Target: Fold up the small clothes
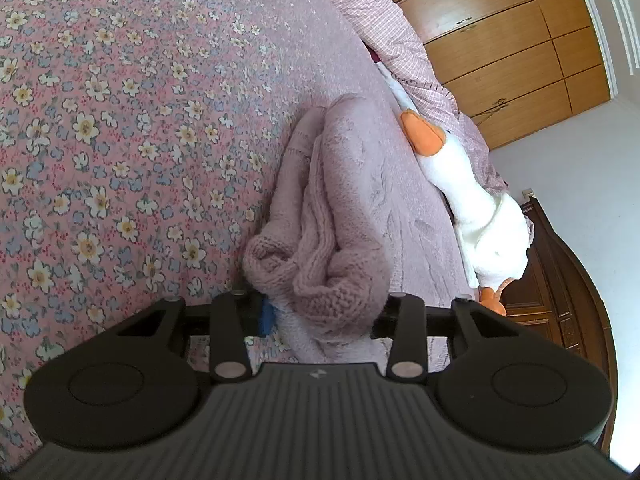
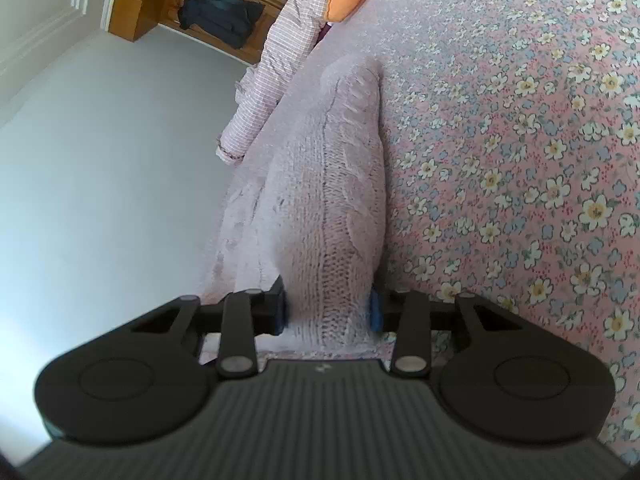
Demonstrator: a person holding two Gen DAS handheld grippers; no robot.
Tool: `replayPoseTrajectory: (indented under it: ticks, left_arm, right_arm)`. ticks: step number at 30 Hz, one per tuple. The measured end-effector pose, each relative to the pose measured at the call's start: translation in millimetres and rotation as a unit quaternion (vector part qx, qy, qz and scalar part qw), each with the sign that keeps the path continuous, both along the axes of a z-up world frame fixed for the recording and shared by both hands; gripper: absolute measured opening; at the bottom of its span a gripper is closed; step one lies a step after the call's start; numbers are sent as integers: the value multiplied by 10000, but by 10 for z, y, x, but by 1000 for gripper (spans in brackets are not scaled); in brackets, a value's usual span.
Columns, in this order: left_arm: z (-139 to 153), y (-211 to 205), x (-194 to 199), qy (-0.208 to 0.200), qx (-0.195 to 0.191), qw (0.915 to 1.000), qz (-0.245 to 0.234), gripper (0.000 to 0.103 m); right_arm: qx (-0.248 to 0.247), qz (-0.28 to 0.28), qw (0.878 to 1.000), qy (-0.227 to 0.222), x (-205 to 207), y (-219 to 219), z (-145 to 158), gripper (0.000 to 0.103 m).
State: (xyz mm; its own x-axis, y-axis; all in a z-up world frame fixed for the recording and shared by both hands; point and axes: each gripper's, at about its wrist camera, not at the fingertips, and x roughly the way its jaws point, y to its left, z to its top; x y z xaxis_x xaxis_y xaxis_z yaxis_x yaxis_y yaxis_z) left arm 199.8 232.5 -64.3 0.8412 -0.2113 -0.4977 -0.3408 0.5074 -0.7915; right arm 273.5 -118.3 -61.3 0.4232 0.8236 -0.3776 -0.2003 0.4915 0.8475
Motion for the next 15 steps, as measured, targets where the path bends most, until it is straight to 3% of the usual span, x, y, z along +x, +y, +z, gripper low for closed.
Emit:
replayPoseTrajectory:
  ticks: [11, 13, 15]
  left_arm:
    - [15, -96, -199, 31, -156, 9998, -86, 37]
    - [93, -134, -272, -13, -332, 9994, -113, 36]
    - [233, -225, -328, -94, -266, 9994, -187, 35]
  right_arm:
    - [332, 24, 9994, -39, -230, -228, 193, 37]
    - [459, -15, 9989, -58, -303, -309, 275, 36]
    - [531, -25, 9985, -150, -362, -401, 411, 36]
